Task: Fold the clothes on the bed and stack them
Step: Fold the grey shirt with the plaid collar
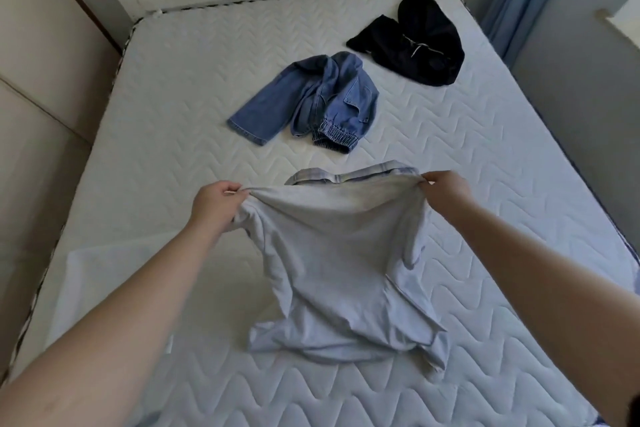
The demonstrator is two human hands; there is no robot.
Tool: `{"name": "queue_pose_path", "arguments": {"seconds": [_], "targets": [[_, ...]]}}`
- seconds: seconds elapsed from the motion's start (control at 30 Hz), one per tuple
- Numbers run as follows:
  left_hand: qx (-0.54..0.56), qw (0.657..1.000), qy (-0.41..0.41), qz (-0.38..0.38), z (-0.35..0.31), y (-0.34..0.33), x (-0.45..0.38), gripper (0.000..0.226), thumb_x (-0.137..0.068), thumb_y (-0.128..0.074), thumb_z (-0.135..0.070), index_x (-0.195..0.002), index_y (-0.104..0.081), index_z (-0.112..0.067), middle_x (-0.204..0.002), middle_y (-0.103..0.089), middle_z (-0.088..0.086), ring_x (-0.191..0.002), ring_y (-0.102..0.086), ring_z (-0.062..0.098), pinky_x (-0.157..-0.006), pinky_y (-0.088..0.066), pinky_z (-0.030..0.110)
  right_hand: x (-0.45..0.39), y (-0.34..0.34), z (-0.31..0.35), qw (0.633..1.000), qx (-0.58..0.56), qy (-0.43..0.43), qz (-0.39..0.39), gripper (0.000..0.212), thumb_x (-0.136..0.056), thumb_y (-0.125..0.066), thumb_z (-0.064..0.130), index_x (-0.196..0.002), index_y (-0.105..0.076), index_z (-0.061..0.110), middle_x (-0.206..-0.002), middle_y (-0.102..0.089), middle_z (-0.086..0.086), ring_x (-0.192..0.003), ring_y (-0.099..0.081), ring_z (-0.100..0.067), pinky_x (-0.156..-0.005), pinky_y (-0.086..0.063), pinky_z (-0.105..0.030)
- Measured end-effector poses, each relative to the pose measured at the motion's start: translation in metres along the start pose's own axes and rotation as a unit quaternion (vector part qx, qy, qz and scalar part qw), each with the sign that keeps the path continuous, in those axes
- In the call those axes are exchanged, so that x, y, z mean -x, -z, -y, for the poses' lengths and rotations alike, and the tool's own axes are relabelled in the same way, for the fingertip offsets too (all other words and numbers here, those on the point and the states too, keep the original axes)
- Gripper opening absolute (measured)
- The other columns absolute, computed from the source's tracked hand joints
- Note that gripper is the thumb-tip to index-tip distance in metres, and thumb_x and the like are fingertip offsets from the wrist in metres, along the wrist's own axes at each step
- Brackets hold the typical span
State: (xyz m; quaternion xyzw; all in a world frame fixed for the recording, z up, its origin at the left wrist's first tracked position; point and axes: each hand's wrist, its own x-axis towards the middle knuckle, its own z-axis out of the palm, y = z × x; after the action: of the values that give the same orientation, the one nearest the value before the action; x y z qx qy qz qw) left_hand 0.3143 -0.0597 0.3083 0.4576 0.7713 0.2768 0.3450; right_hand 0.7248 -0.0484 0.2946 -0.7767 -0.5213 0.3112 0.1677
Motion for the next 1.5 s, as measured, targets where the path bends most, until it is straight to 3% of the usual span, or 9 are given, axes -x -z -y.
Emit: {"name": "queue_pose_path", "arguments": {"seconds": [0.2,0.3,0.47,0.6,0.87,1.1,1.2,1.3,1.5], "targets": [[0.069,0.997,0.021,-0.016,-0.012,-0.026,-0.083,0.031,-0.090,-0.065,-0.018,-0.119,-0.063,-0.006,-0.116,-0.066,0.019,-0.098,-0.065,0.030,-0.093,-0.054,0.046,-0.073,-0.024,0.039,0.982,-0.188,-0.026,0.016,0.035,-0.094,-0.055,0.014,-0.128,-0.062,0.009,-0.110,-0.067,-0.011,-0.094,-0.061,-0.024,-0.079,-0.048,-0.031],[-0.027,0.999,-0.028,-0.021,-0.010,-0.048,-0.095,0.047,-0.089,-0.065,-0.028,-0.133,-0.054,-0.016,-0.131,-0.059,0.010,-0.116,-0.058,0.026,-0.101,-0.046,0.039,-0.089,-0.034,0.037,0.976,-0.213,-0.030,0.025,0.048,-0.096,-0.055,0.020,-0.142,-0.044,0.017,-0.114,-0.063,-0.005,-0.093,-0.062,-0.020,-0.060,-0.047,-0.016],[-0.073,0.992,-0.051,0.090,0.063,-0.112,-0.022,0.057,-0.090,-0.066,-0.015,-0.143,-0.043,-0.007,-0.145,-0.044,0.015,-0.134,-0.043,0.027,-0.112,-0.033,0.035,-0.049,-0.084,-0.034,0.978,-0.153,-0.065,0.128,0.040,-0.095,-0.053,0.000,-0.135,-0.052,0.001,-0.110,-0.066,-0.026,-0.092,-0.064,-0.030,-0.060,-0.042,-0.011],[-0.124,0.973,-0.063,0.185,0.132,-0.156,0.043,0.054,-0.092,-0.063,-0.012,-0.142,-0.045,-0.006,-0.147,-0.041,0.014,-0.138,-0.038,0.025,-0.112,-0.025,0.024,0.000,-0.131,-0.097,0.971,-0.139,-0.141,0.136,0.028,-0.096,-0.056,0.008,-0.123,-0.064,0.007,-0.087,-0.066,-0.009,-0.069,-0.056,-0.015,-0.049,-0.038,-0.009],[-0.266,0.905,-0.121,0.310,0.231,-0.235,0.123,0.060,-0.087,-0.060,-0.018,-0.144,-0.043,-0.020,-0.150,-0.039,0.000,-0.138,-0.037,0.018,-0.114,-0.027,0.026,0.092,-0.228,-0.186,0.961,0.069,-0.074,0.256,0.030,-0.096,-0.052,0.026,-0.124,-0.063,0.030,-0.118,-0.066,0.003,-0.102,-0.064,-0.020,-0.072,-0.044,-0.021],[-0.468,0.812,-0.172,0.303,0.284,-0.267,0.172,0.081,-0.080,-0.059,-0.030,-0.152,-0.022,-0.034,-0.162,-0.007,0.003,-0.149,-0.010,0.019,-0.118,-0.011,0.038,0.159,-0.282,-0.245,0.897,0.321,0.130,0.274,0.087,-0.087,-0.062,0.031,-0.155,-0.007,0.033,-0.163,-0.003,0.005,-0.149,-0.004,-0.023,-0.118,-0.002,-0.047],[-0.475,0.820,-0.196,0.251,0.288,-0.273,0.174,0.074,-0.073,-0.071,-0.036,-0.142,-0.043,-0.031,-0.155,-0.030,0.007,-0.141,-0.032,0.025,-0.111,-0.028,0.041,0.165,-0.292,-0.253,0.895,0.350,0.146,0.236,0.084,-0.092,-0.057,0.025,-0.155,-0.002,0.034,-0.163,0.001,0.002,-0.149,-0.002,-0.026,-0.117,0.002,-0.053],[-0.485,0.821,-0.200,0.227,0.283,-0.282,0.167,0.055,-0.076,-0.068,-0.036,-0.128,-0.052,-0.026,-0.140,-0.043,0.006,-0.126,-0.044,0.028,-0.097,-0.038,0.041,0.163,-0.303,-0.242,0.923,0.319,0.150,0.156,0.061,-0.090,-0.052,0.018,-0.147,-0.036,0.033,-0.154,-0.028,-0.006,-0.143,-0.023,-0.028,-0.116,-0.004,-0.053],[-0.311,0.925,-0.156,0.152,0.256,-0.285,0.160,0.030,-0.085,-0.057,-0.009,-0.115,-0.062,-0.010,-0.107,-0.065,0.014,-0.099,-0.060,0.036,-0.083,-0.044,0.042,0.156,-0.300,-0.228,0.960,0.229,0.141,0.073,0.029,-0.093,-0.055,0.026,-0.121,-0.064,0.028,-0.131,-0.053,0.000,-0.129,-0.041,-0.025,-0.114,-0.014,-0.045]]}}
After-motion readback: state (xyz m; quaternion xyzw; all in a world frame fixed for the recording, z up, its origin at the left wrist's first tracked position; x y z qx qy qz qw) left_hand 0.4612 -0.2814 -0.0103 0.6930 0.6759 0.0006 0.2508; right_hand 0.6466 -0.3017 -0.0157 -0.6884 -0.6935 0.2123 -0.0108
